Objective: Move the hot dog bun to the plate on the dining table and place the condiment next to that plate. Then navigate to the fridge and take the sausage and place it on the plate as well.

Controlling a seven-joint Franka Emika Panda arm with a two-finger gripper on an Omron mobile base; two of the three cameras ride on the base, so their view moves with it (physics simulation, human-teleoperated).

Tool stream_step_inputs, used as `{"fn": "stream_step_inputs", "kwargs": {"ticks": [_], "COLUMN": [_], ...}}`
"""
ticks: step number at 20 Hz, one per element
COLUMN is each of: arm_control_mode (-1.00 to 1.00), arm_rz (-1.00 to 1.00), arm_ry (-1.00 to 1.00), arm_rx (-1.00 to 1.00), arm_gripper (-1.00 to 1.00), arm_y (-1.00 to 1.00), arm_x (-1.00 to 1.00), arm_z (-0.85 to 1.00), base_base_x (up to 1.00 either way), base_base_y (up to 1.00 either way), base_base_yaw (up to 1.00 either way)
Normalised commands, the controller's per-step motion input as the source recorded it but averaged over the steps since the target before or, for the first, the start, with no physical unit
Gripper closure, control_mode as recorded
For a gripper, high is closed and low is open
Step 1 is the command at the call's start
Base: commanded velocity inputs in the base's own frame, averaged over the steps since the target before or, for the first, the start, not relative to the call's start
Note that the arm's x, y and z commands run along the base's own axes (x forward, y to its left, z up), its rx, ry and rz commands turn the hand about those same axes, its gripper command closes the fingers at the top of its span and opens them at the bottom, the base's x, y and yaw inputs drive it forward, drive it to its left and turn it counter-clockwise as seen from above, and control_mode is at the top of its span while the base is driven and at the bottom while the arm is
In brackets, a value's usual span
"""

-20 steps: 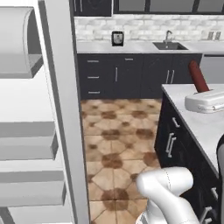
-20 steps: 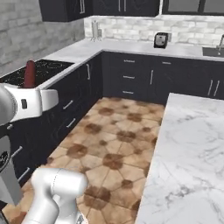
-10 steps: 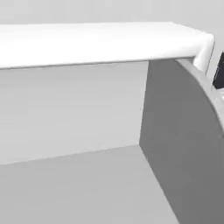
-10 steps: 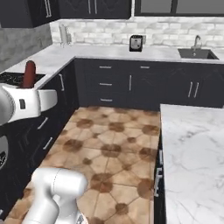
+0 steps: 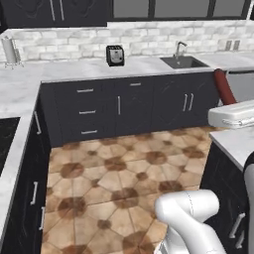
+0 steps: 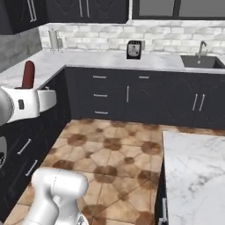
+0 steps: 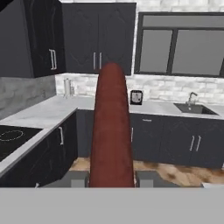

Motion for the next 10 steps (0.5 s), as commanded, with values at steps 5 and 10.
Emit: {"fn": "stream_step_inputs", "kwargs": {"ticks": [5,10], "arm_control_mode": [1.00,1.00], "arm_rz": [0.00,0.00], "arm_ry": [0.00,0.00], "arm_rx": [0.00,0.00], "arm_gripper": [1.00,1.00], "arm_y": [0.00,0.00], "arm_x": [0.00,0.00], "arm_z": [0.00,0.00], "base_base_x": [1.00,0.81], "base_base_y": [0.03,0.10], "base_base_yaw": [-0.31,-0.60]}}
